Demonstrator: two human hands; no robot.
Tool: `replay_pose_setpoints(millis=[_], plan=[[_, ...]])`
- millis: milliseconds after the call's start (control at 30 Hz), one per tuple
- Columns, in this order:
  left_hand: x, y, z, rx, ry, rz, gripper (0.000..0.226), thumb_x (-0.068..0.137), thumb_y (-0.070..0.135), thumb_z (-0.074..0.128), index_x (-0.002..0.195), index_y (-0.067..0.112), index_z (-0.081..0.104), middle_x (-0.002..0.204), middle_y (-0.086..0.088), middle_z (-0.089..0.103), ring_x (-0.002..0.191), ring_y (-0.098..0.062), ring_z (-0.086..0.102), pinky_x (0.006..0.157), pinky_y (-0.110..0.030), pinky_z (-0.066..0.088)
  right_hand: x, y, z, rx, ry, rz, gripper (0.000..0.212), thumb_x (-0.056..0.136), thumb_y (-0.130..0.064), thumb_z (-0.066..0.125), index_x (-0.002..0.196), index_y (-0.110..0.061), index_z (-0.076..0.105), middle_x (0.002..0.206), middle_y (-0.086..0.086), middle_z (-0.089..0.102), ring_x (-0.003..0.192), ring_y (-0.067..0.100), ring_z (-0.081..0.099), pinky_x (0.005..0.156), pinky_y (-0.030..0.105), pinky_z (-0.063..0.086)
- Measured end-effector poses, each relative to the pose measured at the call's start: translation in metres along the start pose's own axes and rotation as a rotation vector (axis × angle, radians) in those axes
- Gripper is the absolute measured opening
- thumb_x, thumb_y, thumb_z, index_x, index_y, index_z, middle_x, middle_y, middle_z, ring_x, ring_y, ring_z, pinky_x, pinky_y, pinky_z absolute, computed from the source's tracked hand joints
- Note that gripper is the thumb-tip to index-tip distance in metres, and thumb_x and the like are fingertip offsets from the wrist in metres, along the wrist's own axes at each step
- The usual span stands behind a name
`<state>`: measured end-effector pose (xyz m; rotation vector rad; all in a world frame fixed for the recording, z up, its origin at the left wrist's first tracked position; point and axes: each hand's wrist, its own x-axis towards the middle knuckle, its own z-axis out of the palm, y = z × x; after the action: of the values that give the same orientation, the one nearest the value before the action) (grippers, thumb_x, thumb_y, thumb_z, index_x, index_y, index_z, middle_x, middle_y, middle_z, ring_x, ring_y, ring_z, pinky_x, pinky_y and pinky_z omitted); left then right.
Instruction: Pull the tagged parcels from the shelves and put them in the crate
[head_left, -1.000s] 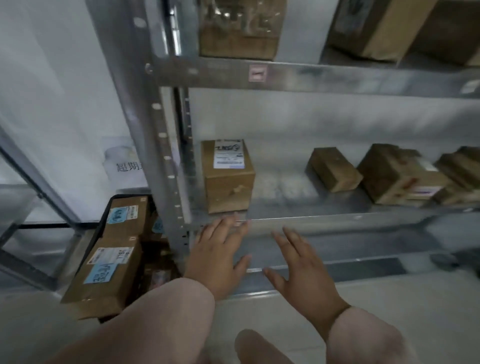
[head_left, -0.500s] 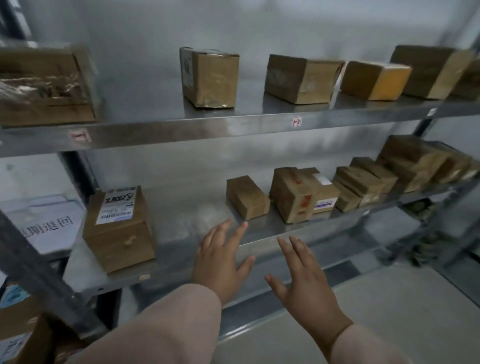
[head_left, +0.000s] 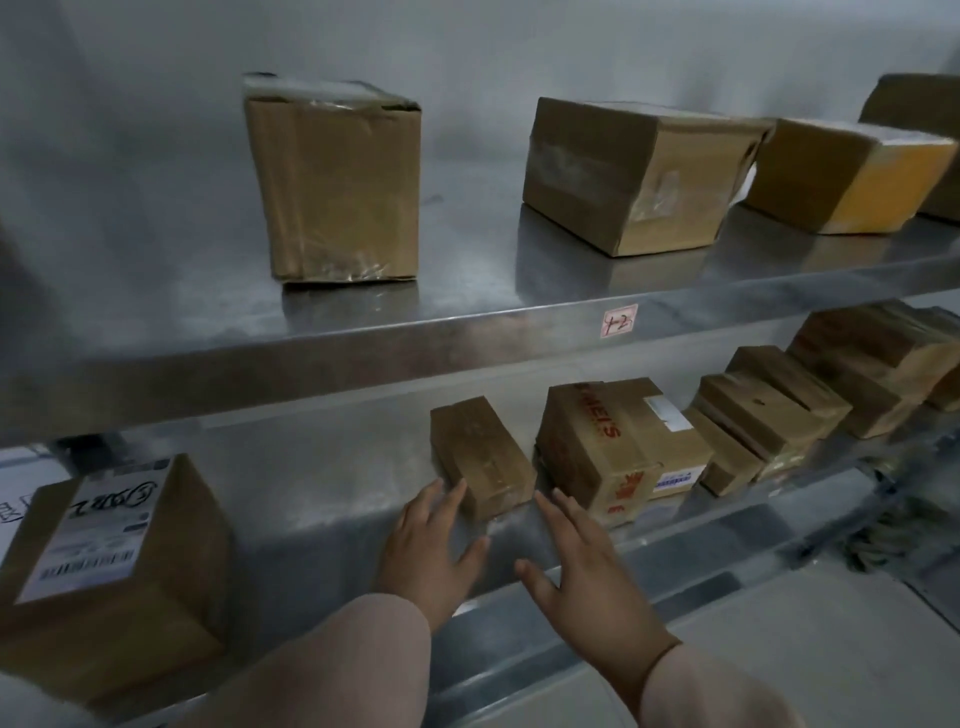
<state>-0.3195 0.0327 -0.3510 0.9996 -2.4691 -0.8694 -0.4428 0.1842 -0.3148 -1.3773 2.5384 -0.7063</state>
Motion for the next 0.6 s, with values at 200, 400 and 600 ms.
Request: replay_pose_setpoints(millis=[200, 400, 600], plan=[[0.044, -0.002, 0.007, -0.080, -0.034, -0.093, 0.069, 0.090, 0.048, 0.057, 0.150, 0.038, 0.023, 0.158, 0.010, 0.019, 0.144, -0.014, 0.023, 0.116, -0.032, 0.024, 0.059, 0.009, 0.013, 0.154, -0.074, 0.073, 0.069, 0.092, -0.046, 0.054, 0.150, -0.036, 0.018, 0.157, -0.007, 0.019, 0.143, 0.014, 0.021, 0.117, 0.036, 0.021], [0.058, -0.009, 0.012, -0.161, -0.070, -0.163, 0.067, 0.094, 0.038, 0.055, 0.152, 0.028, 0.023, 0.158, 0.009, 0.021, 0.143, -0.009, 0.022, 0.109, -0.019, 0.015, 0.120, 0.012, 0.035, 0.261, -0.111, 0.202, 0.069, 0.093, -0.040, 0.053, 0.151, -0.024, 0.020, 0.158, 0.003, 0.021, 0.145, 0.021, 0.018, 0.118, 0.035, 0.016], [0.068, -0.003, 0.011, -0.548, -0.121, -0.227, 0.051, 0.097, 0.019, 0.051, 0.144, 0.034, 0.038, 0.141, 0.009, 0.051, 0.124, -0.006, 0.051, 0.110, -0.037, 0.038, 0.127, 0.015, 0.042, 0.319, -0.201, 0.184, 0.044, 0.081, -0.023, 0.066, 0.124, -0.023, 0.054, 0.117, 0.004, 0.062, 0.113, 0.019, 0.058, 0.101, 0.038, 0.045]])
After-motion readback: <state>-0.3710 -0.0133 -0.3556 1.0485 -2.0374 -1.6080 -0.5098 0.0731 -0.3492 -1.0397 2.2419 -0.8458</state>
